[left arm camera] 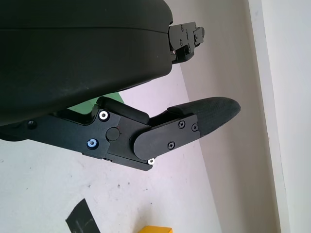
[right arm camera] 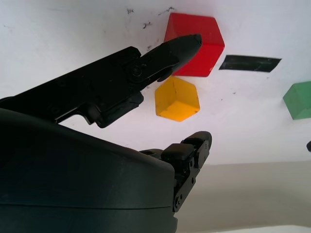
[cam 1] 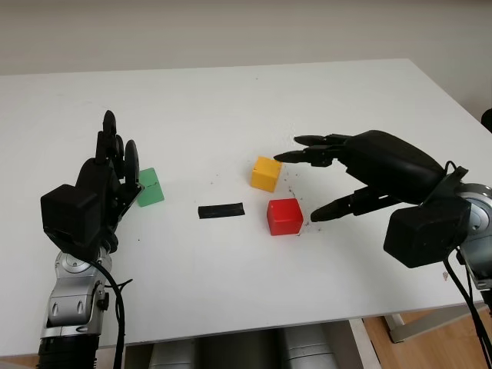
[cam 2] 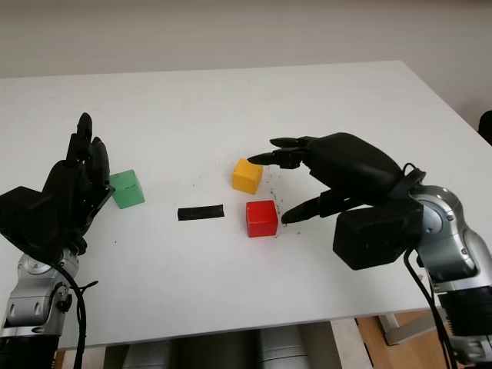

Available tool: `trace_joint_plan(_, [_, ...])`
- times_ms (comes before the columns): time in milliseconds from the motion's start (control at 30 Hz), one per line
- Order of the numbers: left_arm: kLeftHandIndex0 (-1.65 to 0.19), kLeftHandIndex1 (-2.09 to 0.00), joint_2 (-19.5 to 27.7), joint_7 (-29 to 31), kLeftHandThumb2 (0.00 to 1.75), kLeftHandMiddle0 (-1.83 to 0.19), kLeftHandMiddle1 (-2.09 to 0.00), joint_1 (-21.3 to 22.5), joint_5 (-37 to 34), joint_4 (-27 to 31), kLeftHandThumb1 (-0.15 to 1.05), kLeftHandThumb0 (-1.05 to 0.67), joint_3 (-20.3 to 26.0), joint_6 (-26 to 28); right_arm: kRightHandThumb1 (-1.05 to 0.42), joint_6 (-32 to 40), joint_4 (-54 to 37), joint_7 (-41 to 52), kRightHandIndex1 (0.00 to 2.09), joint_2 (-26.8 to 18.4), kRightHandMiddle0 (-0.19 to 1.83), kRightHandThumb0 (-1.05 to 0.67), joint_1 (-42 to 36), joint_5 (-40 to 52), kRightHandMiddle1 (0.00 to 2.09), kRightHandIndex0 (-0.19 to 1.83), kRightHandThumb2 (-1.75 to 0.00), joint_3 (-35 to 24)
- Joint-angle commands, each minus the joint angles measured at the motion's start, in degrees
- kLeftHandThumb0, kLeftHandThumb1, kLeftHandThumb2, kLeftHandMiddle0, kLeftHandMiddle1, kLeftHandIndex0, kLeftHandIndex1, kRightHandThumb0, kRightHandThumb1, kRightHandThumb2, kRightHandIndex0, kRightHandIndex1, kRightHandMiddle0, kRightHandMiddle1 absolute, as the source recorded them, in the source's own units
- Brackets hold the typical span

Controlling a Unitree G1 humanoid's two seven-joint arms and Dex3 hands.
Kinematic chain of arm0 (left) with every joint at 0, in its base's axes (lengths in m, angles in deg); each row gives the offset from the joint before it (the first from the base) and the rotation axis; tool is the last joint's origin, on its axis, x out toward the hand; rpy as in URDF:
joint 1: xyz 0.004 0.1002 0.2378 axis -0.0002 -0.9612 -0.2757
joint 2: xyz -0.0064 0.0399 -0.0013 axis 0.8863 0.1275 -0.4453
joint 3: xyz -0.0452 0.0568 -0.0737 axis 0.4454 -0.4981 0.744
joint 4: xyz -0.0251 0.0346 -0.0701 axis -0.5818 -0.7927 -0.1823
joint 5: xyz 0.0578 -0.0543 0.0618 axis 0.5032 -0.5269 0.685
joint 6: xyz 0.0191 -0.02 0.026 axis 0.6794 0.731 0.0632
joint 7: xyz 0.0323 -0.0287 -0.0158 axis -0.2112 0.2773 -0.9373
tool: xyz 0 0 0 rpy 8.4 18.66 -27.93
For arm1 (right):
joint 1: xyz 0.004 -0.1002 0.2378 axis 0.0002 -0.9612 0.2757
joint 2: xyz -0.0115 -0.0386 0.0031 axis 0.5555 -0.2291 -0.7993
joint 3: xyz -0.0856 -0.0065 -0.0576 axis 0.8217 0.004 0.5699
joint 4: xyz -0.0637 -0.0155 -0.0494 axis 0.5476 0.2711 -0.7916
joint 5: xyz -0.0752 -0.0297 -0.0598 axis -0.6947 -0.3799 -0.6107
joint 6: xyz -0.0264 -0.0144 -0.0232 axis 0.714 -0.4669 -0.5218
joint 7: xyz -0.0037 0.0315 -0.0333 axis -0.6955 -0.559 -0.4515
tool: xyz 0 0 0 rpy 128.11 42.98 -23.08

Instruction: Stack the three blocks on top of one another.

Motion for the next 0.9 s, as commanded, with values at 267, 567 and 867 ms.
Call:
trace_joint_plan(267, [0.17,-0.05,0.0,0.1,0.72,0.16,-0.05,0.0,-0.1,1.0,1.05,-0.73,-0.1,0.3,-0.87,-6.1,4.7,-5.8,0.02,0.5,0.60,-0.77,1.6,-8.0,0.09,0.20,-0.05,5.0])
trace_joint_plan(567, [0.17,-0.05,0.0,-0.2,0.73,0.16,-0.06,-0.2,0.2,1.1,1.05,-0.73,-0.1,0.2,-0.88,-5.9,6.8,-7.7,0.02,0.9,0.60,-0.75,2.1,-10.9,0.08,0.14,-0.06,7.1])
trace_joint_plan(867, [0.17,-0.05,-0.1,-0.2,0.73,0.16,-0.05,-0.2,0.1,1.1,1.05,-0.73,0.0,-0.1,-0.86,-7.6,11.8,-11.8,0.04,1.7,0.59,-0.73,3.0,-12.2,0.07,0.14,-0.05,8.7])
